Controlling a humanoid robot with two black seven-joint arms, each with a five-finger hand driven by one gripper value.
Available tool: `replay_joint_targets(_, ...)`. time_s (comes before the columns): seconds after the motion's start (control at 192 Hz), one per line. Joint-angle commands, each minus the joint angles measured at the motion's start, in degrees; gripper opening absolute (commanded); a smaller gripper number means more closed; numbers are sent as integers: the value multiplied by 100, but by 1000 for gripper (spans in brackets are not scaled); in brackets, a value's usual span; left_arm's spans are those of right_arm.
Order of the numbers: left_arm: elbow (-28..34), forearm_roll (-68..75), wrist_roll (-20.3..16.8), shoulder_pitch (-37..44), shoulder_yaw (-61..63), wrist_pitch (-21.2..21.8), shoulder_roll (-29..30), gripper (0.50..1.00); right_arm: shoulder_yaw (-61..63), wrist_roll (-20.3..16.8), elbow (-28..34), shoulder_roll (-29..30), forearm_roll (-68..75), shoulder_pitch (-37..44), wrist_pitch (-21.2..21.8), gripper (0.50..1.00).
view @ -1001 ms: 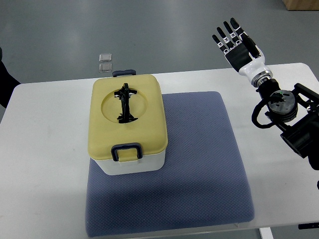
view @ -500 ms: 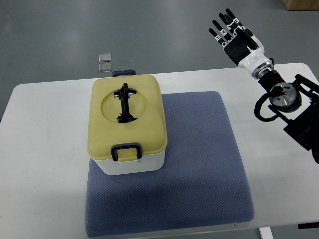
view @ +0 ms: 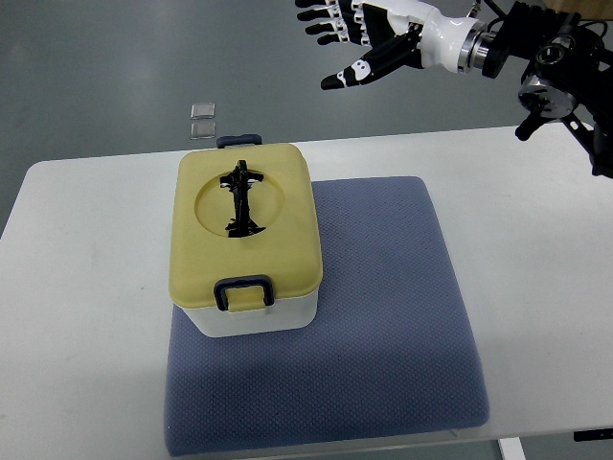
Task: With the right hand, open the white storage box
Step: 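Swing the right hand up and over toward the yellow lid, then lower the right hand onto the black handle atop the yellow lid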
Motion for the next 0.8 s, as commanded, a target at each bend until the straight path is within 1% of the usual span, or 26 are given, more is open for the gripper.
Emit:
replay_joint_targets(0.0,-26,-9,0,0,5,-1,0,1000,-297,10,587,-19,-1232,247,-38,928)
replay_joint_targets(0.083,-44,-1,0,0,5,-2,0,1000,-411,10,843,69,-1901,300,-213,928)
replay_joint_targets(0.146,-88,-1,0,0,14,-2,0,1000,-570,10,966,184,-2288,309,-424,928)
replay_joint_targets(0.172,-105,-1,0,0,5,-2,0,1000,-683,10,966,271,-2367,309,-591,928)
replay_joint_targets(0.182,-105,-1,0,0,5,-2,0,1000,-684,10,966,271,-2367,309,-591,928)
replay_joint_targets(0.261,-88,-1,0,0,5,-2,0,1000,-1026,2,966,412,-2560,317,-1171,928)
replay_joint_targets(0.323,-70,-9,0,0,5,-2,0,1000,-1272,2,966,421,-2745,309,-1444,928)
replay_joint_targets(0.479,-53,-9,0,9,-4,-2,0,1000,-1545,19,966,403,-2806,256,-1743,924)
replay_joint_targets(0.641,-44,-9,0,9,-4,-2,0,1000,-1668,177,966,421,-2850,221,-2129,915)
replay_joint_targets(0.735,-44,-9,0,9,-4,-2,0,1000,-1668,195,966,447,-2850,142,-2358,915)
replay_joint_targets(0.797,-53,-9,0,9,-4,-2,0,1000,-1668,256,975,544,-2850,80,-2490,913)
